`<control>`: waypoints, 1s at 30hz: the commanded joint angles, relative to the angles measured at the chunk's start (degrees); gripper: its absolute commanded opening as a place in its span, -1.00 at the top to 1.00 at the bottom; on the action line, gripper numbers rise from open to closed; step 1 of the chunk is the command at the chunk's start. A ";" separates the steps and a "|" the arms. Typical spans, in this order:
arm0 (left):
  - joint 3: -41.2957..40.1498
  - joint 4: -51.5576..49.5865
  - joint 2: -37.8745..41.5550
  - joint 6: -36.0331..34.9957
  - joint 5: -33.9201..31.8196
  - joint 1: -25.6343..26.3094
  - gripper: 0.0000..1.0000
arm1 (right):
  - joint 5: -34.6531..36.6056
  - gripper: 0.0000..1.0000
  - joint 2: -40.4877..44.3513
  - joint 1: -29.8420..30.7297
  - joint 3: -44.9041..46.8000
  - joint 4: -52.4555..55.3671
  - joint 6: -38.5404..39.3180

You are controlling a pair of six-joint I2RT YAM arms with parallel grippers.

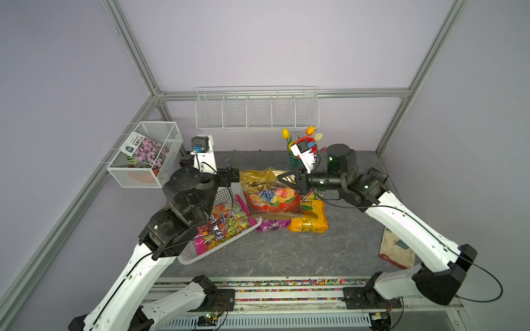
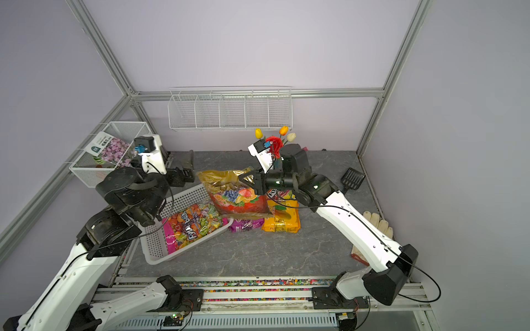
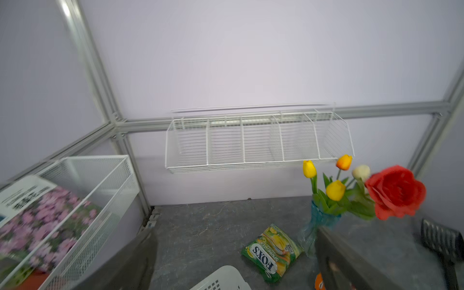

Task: Put the candies in the basket
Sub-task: Place the candy in the basket.

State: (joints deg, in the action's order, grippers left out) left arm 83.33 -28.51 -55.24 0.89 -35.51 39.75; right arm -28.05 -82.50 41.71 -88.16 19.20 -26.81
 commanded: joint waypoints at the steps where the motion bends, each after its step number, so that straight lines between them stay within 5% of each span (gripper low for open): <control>1: 3.49 -7.07 0.23 10.33 -7.44 -1.84 -1.00 | 12.24 1.00 -2.10 3.42 -2.02 -14.59 -11.96; 8: 3.02 -12.04 -1.11 13.25 -6.62 -6.45 -1.00 | 27.77 1.00 -7.73 13.68 -3.67 -23.77 -14.20; 13: 0.70 -16.15 -2.51 22.58 10.42 -23.09 -1.00 | 36.17 1.00 -11.30 17.57 -3.83 -28.73 -15.29; 18: -0.51 -20.80 -4.52 29.47 14.83 -33.73 -1.00 | 37.21 1.00 -18.19 21.12 -9.35 -30.46 -18.75; 25: -1.55 -23.76 -4.38 37.77 22.45 -42.00 -1.00 | 39.47 1.00 -26.77 26.09 -17.82 -35.69 -20.70; 30: -2.63 -23.56 -2.80 40.16 19.87 -43.85 -1.00 | 45.29 1.00 -30.41 27.70 -18.33 -43.97 -27.98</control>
State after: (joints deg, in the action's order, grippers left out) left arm 81.25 -51.16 -59.27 38.06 -15.79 -3.33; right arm 12.47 -114.15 68.95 -102.85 -8.45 -49.12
